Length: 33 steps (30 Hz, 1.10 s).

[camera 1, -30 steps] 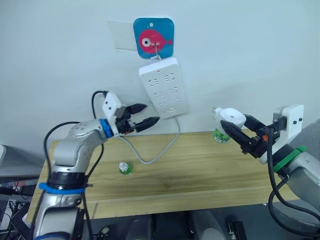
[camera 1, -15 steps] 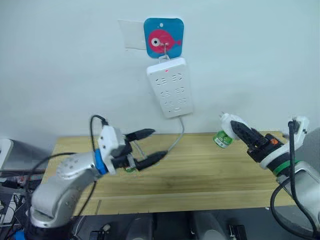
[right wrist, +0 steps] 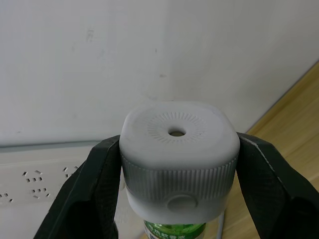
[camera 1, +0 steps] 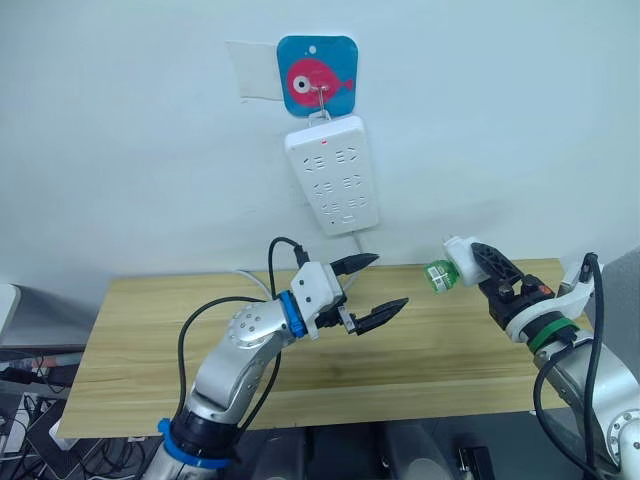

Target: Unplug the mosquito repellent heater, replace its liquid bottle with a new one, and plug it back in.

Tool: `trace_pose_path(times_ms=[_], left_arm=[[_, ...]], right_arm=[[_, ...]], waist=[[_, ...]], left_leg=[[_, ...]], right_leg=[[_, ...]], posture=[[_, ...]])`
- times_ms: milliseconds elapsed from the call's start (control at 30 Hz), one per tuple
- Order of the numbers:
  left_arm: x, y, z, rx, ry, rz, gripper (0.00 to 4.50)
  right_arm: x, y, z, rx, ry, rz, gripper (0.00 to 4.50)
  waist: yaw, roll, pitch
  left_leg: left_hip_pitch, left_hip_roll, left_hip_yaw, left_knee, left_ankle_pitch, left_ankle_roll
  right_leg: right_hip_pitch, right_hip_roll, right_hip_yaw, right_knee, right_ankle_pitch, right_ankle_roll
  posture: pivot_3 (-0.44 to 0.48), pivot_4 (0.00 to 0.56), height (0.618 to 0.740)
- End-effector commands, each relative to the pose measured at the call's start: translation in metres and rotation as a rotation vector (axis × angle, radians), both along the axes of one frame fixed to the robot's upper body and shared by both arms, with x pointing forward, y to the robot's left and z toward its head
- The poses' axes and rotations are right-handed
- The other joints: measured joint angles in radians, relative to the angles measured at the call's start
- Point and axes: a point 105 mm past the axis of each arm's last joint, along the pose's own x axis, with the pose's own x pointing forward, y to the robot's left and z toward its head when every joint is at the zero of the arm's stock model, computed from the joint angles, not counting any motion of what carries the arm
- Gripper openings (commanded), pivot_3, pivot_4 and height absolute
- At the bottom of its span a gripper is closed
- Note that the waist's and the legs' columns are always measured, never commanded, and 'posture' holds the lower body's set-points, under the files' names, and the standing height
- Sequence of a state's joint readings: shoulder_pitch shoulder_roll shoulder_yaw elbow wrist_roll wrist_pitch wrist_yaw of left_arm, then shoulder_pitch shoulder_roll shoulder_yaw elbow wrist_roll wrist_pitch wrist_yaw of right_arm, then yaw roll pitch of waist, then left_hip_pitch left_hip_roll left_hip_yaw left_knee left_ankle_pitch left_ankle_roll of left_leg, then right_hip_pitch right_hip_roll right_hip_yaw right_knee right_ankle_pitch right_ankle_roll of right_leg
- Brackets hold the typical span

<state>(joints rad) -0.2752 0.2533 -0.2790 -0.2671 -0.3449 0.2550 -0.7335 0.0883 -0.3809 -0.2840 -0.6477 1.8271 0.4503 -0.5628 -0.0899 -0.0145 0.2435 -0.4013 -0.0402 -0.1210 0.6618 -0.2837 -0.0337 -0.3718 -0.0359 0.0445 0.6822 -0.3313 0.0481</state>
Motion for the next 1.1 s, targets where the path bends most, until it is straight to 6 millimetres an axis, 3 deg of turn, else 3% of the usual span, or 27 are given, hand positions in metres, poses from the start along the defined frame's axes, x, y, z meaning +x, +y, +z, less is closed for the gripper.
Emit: trace_pose_path(times_ms=[33, 500, 833, 933, 1100], left_arm=[[0.000, -0.012, 0.003, -0.007, -0.042, -0.028, 4.48], [0.009, -0.038, -0.003, -0.024, -0.071, -0.020, 4.48], [0.021, -0.039, -0.004, -0.028, -0.088, 0.008, 4.48], [0.019, -0.039, -0.008, -0.023, -0.066, -0.012, 3.91], [0.017, -0.042, -0.009, -0.032, -0.060, -0.019, 2.44]], right_arm=[[-0.001, 0.005, 0.010, 0.013, -0.051, 0.016, 2.98], [-0.001, 0.017, 0.013, 0.051, -0.065, 0.027, 2.98], [-0.003, 0.018, 0.014, 0.048, -0.071, 0.042, 2.98], [-0.005, 0.021, 0.015, 0.051, -0.073, 0.056, 2.98], [-0.007, 0.027, 0.017, 0.049, -0.082, 0.082, 2.98]], waist=[[0.000, 0.000, 0.000], [-0.008, 0.000, 0.000], [-0.012, 0.000, 0.000], [-0.013, 0.000, 0.000], [-0.014, 0.000, 0.000]], left_leg=[[0.000, 0.000, 0.000, 0.000, 0.000, 0.000], [0.000, 0.000, 0.000, 0.000, 0.000, 0.000], [0.000, 0.000, 0.000, 0.000, 0.000, 0.000], [0.000, 0.000, 0.000, 0.000, 0.000, 0.000], [0.000, 0.000, 0.000, 0.000, 0.000, 0.000]], right_leg=[[0.000, 0.000, 0.000, 0.000, 0.000, 0.000], [0.000, 0.000, 0.000, 0.000, 0.000, 0.000], [0.000, 0.000, -0.001, 0.001, 0.000, 0.000], [0.000, 0.000, -0.001, 0.001, 0.000, 0.000], [0.000, 0.000, -0.001, 0.001, 0.000, 0.000]], posture=[[-0.188, 0.246, 0.740], [-0.201, 0.248, 0.740], [-0.205, 0.245, 0.740], [-0.205, 0.244, 0.740], [-0.210, 0.241, 0.740]])
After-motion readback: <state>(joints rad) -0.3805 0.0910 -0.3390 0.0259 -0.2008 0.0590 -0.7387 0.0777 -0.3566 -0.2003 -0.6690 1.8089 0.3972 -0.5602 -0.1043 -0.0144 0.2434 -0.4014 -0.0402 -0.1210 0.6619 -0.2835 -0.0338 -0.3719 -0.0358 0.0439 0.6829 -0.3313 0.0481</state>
